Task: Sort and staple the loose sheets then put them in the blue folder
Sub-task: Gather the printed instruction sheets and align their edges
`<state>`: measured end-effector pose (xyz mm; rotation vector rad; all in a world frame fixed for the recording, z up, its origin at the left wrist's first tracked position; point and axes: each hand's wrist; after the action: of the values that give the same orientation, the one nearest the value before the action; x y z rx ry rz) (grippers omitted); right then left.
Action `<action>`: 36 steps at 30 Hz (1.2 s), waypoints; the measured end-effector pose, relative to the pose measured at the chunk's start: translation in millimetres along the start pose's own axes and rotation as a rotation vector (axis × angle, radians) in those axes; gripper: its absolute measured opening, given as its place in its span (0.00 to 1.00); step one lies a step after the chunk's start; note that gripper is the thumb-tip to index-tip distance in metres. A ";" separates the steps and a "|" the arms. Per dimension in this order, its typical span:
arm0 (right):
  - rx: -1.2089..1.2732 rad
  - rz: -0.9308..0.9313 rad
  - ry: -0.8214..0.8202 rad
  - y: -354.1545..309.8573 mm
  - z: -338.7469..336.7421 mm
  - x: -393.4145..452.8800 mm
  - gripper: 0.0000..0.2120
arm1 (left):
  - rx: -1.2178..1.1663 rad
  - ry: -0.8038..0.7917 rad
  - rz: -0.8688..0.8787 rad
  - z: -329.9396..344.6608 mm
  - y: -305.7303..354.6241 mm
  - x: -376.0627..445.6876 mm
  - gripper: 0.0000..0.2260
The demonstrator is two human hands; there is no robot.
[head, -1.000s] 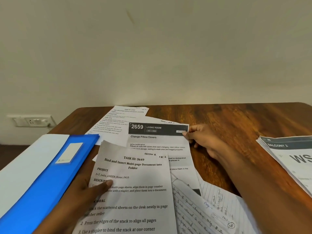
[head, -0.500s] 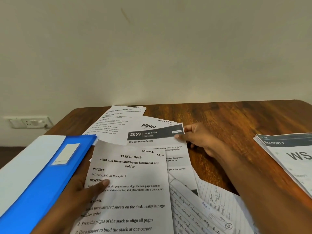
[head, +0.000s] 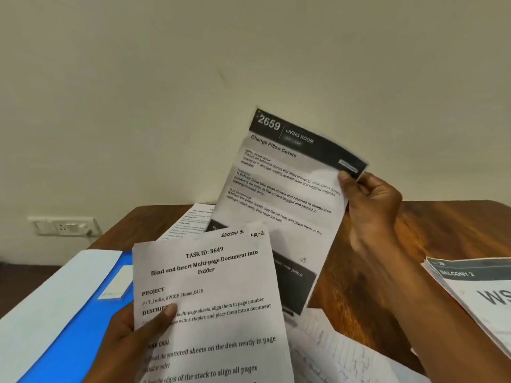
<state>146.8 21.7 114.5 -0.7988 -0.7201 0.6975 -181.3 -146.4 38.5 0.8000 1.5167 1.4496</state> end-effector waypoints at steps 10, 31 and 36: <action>-0.452 0.514 -0.549 1.6 -0.3 -22.6 0.09 | -0.100 0.000 0.031 2.9 -6.0 -1.5 0.12; -0.601 0.694 -0.879 31.3 15.3 -74.1 0.12 | -0.137 -0.064 0.008 8.4 -18.0 2.1 0.17; -0.669 0.745 -0.909 31.0 15.9 -76.4 0.16 | -0.052 -0.057 0.000 6.5 -20.0 3.4 0.13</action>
<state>83.0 -15.3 74.5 -1.4056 -1.5506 1.5818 -174.6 -142.9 18.6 0.8036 1.4300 1.4486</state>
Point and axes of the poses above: each hand's wrist, its own x-axis towards the middle knuckle, its own z-axis out of the palm, y = z × x, and after that the axes turned 7 degrees about y, right-handed
